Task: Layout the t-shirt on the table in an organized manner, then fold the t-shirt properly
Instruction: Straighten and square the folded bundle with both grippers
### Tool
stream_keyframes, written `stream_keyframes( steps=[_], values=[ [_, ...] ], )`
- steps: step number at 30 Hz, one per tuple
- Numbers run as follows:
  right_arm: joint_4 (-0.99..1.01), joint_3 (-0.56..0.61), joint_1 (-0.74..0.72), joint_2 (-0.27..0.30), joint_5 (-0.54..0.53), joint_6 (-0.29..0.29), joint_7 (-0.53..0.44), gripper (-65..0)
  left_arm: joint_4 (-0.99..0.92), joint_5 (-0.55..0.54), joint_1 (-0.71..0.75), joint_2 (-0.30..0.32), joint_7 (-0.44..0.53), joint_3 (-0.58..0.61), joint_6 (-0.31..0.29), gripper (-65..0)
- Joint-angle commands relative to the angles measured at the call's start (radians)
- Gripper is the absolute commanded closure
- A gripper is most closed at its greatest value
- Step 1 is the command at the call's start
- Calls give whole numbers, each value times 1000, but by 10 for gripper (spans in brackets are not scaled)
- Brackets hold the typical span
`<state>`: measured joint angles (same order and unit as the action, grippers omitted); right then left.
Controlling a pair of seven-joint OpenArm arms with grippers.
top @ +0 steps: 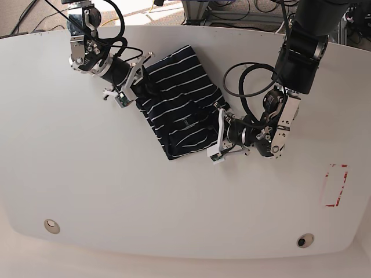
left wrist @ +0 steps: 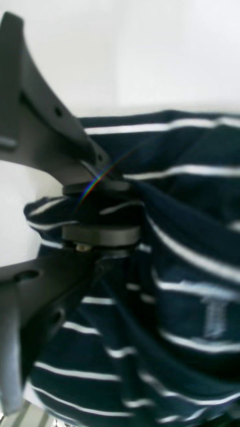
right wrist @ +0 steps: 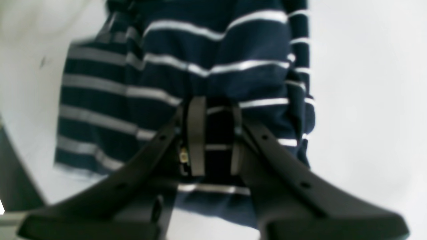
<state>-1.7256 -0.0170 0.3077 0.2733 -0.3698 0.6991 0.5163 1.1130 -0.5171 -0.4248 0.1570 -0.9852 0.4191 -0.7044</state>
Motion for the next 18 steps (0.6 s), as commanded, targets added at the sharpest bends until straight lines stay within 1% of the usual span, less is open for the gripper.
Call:
stream_keyframes(
  steps=[1,3,6,9,12,15,18],
  values=[
    [-90,-5,12,-26,-4,-1,14,-95,2,-2,-41,3,12,-2,6,-114],
    [-130,-7,18,-38,-2,-1,31,-95,16,-2,-50,3,7,-4,6,-114],
    [-195,-8,20,-38,-2,-1,64,-95,77,-2,-50,3,2,-9,6,-114],
    [-261,-18,17,-36,-2,-1,94,-95,174,-2,-49,5,-47,-24,6,-112],
    [-294,-47,6,-41,-10,-1,133,-100,284,-2,-7,6,-93,-82,6,-112],
    [-296,-53,-41,-39,-10,-1,164,-100,407,-2,51,2,-133,-151,6,-112],
    [-290,-51,-74,-41,-4,-1,178,-100,497,-2,102,0,-166,-190,6,-112]
  ],
)
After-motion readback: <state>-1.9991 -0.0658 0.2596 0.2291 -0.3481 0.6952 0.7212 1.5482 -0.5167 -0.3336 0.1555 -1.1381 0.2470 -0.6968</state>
